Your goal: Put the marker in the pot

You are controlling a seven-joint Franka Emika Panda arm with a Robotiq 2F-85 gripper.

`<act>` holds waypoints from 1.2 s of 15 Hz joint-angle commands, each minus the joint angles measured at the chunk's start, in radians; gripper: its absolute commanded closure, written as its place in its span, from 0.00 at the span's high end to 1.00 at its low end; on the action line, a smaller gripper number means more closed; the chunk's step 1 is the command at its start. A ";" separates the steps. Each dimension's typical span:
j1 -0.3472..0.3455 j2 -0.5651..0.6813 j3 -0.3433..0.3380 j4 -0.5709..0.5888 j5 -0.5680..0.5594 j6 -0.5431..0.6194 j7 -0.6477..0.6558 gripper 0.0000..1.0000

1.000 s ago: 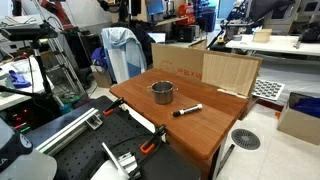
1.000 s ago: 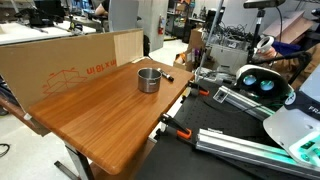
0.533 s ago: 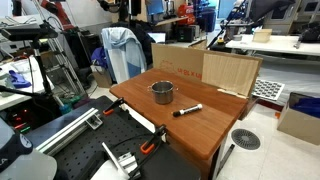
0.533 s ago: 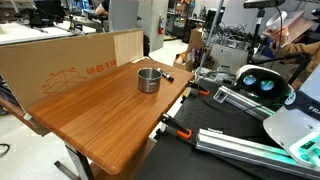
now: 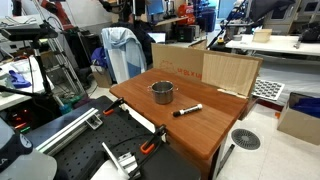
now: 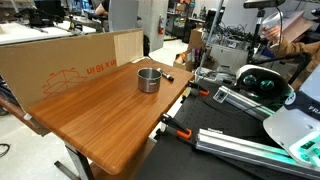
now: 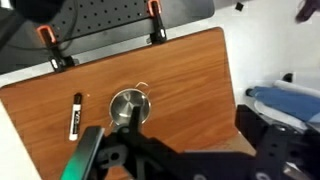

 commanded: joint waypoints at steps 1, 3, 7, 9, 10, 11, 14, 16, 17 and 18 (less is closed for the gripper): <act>-0.033 0.001 0.005 -0.036 -0.058 0.102 0.010 1.00; -0.055 0.001 0.001 -0.070 -0.102 0.191 0.017 1.00; -0.103 0.021 -0.018 -0.127 -0.191 0.321 0.036 1.00; -0.117 0.031 -0.039 -0.153 -0.198 0.377 0.021 1.00; -0.124 0.037 -0.050 -0.165 -0.197 0.406 0.015 1.00; -0.133 0.045 -0.057 -0.174 -0.204 0.434 0.016 1.00; -0.172 0.083 -0.082 -0.199 -0.252 0.552 0.022 1.00; -0.190 0.123 -0.103 -0.201 -0.255 0.607 0.025 1.00; -0.196 0.141 -0.109 -0.197 -0.261 0.626 0.027 1.00; -0.202 0.162 -0.116 -0.195 -0.266 0.650 0.029 1.00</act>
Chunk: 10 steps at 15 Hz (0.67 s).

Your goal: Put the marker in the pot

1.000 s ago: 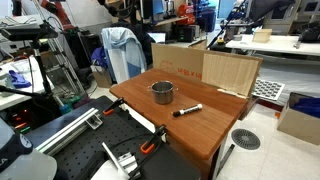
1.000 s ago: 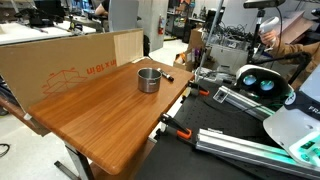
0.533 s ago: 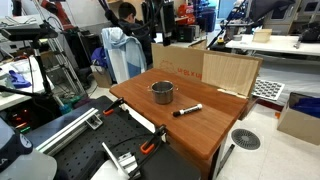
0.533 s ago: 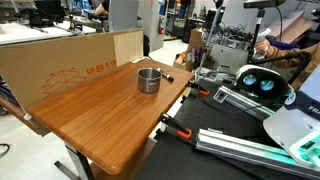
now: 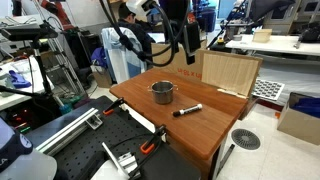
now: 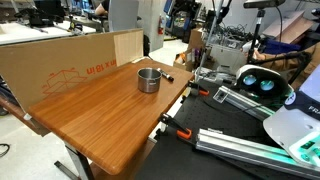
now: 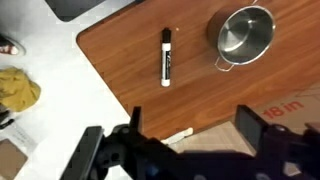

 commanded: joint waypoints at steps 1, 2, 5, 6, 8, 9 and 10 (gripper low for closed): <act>-0.022 0.071 -0.012 0.013 -0.042 0.089 0.028 1.00; -0.024 0.094 -0.018 0.017 -0.043 0.104 0.028 1.00; -0.030 0.168 -0.033 0.027 -0.069 0.145 0.065 1.00; -0.029 0.194 -0.037 0.033 -0.088 0.161 0.081 1.00; -0.020 0.249 -0.050 0.043 -0.128 0.186 0.126 1.00; -0.014 0.276 -0.057 0.047 -0.138 0.199 0.145 1.00; -0.008 0.303 -0.065 0.051 -0.149 0.214 0.165 1.00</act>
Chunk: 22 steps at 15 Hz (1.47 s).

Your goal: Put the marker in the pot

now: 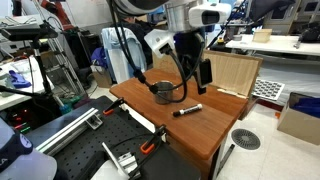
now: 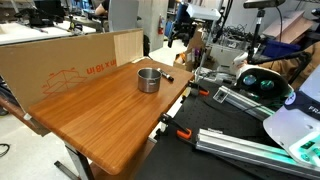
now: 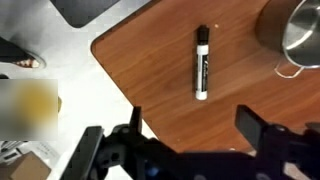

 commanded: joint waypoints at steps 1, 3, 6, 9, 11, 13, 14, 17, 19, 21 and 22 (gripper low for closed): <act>0.017 0.099 -0.025 0.029 -0.057 0.065 0.081 1.00; 0.029 0.150 -0.039 0.040 -0.054 0.084 0.095 1.00; 0.056 0.219 -0.061 0.064 -0.048 0.107 0.110 1.00; 0.087 0.277 -0.070 0.097 -0.024 0.121 0.120 1.00; 0.106 0.313 -0.069 0.118 -0.010 0.128 0.131 1.00; 0.120 0.346 -0.065 0.136 0.006 0.137 0.138 1.00; 0.130 0.362 -0.069 0.145 0.007 0.139 0.146 1.00; 0.151 0.405 -0.078 0.171 0.013 0.147 0.163 1.00; 0.161 0.427 -0.084 0.184 0.023 0.151 0.169 1.00; 0.165 0.442 -0.083 0.192 0.034 0.161 0.165 1.00; 0.161 0.448 -0.077 0.194 0.042 0.166 0.158 0.75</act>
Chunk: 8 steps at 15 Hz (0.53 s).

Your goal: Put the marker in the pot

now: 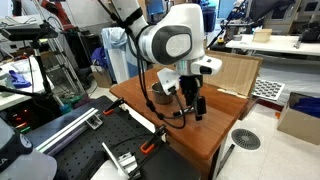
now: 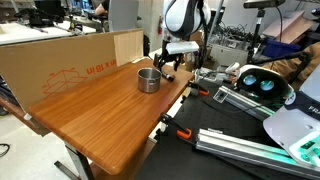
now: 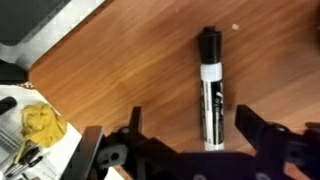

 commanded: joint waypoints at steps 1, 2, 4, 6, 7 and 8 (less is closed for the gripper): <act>0.027 0.031 -0.015 0.017 0.046 0.039 -0.012 0.74; 0.025 0.032 -0.010 0.017 0.056 0.043 -0.016 0.68; -0.005 0.018 0.029 0.019 0.102 0.033 -0.043 0.51; -0.002 0.013 0.034 0.024 0.126 0.039 -0.056 0.35; 0.011 0.010 0.024 0.028 0.123 0.039 -0.056 0.29; 0.002 0.002 0.036 0.029 0.135 0.041 -0.068 0.20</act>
